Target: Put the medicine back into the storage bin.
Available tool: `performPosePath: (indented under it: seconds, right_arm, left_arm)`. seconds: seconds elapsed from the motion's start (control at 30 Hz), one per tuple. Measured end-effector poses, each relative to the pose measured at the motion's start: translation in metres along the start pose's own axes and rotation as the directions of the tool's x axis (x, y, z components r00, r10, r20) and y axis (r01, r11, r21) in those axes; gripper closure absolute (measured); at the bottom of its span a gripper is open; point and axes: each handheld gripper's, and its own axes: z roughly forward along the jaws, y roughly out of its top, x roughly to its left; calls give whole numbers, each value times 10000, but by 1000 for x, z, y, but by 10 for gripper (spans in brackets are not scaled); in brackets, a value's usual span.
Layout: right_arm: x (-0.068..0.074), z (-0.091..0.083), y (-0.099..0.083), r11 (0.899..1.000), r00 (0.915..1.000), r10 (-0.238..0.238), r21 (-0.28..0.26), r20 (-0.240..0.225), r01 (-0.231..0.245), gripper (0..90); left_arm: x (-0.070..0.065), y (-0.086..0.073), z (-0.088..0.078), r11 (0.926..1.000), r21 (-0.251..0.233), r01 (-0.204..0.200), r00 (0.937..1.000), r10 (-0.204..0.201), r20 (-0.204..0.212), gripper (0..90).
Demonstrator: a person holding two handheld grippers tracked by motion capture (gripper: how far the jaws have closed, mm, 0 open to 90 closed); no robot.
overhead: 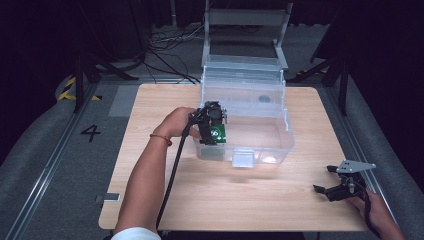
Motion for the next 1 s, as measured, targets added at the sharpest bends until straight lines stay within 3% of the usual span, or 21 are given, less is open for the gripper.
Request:
performPosePath:
  seconds: [0.23, 0.43, 0.5, 0.67, 0.87, 1.0]
  right_arm:
    - [0, 0, 0, 10000, 10000, -2, -1, -20, 2, 6]
    - [0, 0, 0, 10000, 10000, -3, -1, -19, 3, 6]
    - [0, 0, 0, 10000, 10000, -4, -1, -19, 4, 7]
    - [0, 0, 0, 10000, 10000, -1, 0, -21, 1, 6]
    - [0, 0, 0, 10000, 10000, -3, 0, -19, 3, 6]
    - [0, 0, 0, 10000, 10000, -4, 0, -19, 4, 6]
  left_arm:
    - [-2, -2, 1, 9999, -99, 113, 9998, -114, -146, 149]
    - [-6, 1, -3, 9989, -11, -469, 9971, 467, -609, 148]
    - [-6, 3, -3, 9989, -42, -461, 9977, 459, -499, 148]
    - [-4, 9, -1, 9971, 495, -587, 9974, 606, -381, 148]
    - [0, 9, -1, 9973, 320, -654, 9978, 656, -83, 151]
    - [0, 12, -1, 9942, 740, -780, 9969, 788, -72, 152]
